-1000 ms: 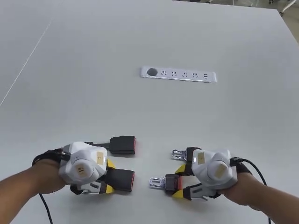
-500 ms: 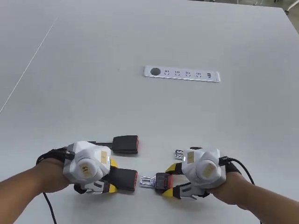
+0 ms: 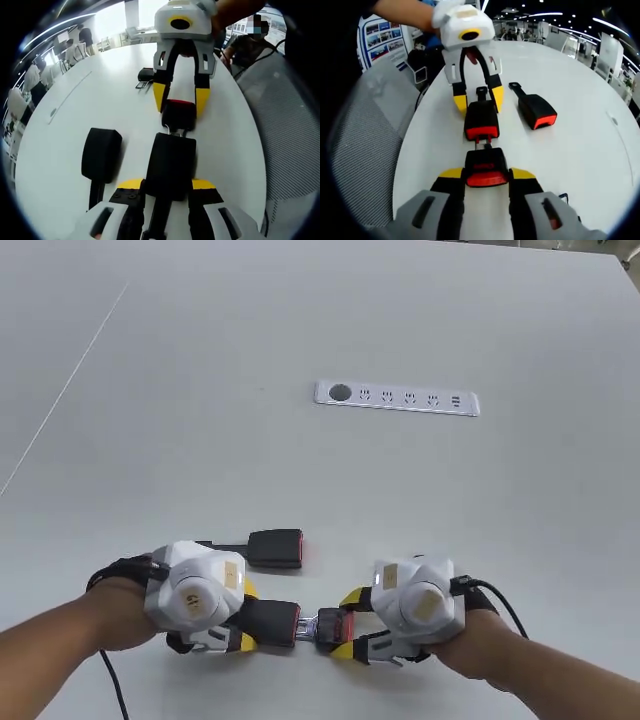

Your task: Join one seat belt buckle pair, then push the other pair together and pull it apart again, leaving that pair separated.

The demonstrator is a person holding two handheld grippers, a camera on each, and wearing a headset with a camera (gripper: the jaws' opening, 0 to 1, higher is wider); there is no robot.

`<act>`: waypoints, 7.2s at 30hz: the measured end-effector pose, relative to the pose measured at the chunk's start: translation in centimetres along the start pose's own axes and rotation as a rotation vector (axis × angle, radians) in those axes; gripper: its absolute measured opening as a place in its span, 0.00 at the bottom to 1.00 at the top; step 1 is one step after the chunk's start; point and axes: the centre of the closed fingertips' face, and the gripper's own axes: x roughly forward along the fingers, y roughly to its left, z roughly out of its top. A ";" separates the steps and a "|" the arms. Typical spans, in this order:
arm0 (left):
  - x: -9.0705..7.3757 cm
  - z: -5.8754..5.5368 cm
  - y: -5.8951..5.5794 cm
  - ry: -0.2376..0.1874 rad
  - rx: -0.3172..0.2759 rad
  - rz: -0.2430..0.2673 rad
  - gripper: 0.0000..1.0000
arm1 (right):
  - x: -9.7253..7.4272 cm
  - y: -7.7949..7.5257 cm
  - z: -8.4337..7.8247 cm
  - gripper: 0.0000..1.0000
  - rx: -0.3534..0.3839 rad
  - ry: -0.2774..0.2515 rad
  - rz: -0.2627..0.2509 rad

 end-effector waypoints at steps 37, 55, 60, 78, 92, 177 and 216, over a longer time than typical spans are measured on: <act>-0.1 0.4 -0.9 -0.031 0.026 -0.017 0.33 | 1.0 0.5 0.9 0.33 0.014 0.038 -0.006; -0.6 0.1 -1.0 -0.066 0.104 -0.072 0.31 | 0.7 1.0 0.8 0.32 -0.032 -0.011 -0.006; -0.7 0.1 -0.9 -0.079 0.090 -0.069 0.31 | 0.5 0.8 0.6 0.32 -0.017 -0.031 -0.016; -0.6 0.1 -0.7 -0.089 0.102 -0.084 0.30 | 0.1 0.3 0.4 0.31 -0.010 -0.049 -0.020; -0.4 0.0 -0.5 -0.084 0.089 -0.085 0.30 | 0.0 0.3 0.4 0.32 0.011 -0.051 -0.021; 0.4 2.6 8.5 -0.060 0.045 -0.007 0.34 | -8.1 -9.4 -8.1 0.35 0.053 0.006 -0.064; 0.6 2.6 8.6 -0.024 0.107 -0.063 0.34 | -4.9 -9.4 -4.4 0.35 0.044 -0.083 -0.048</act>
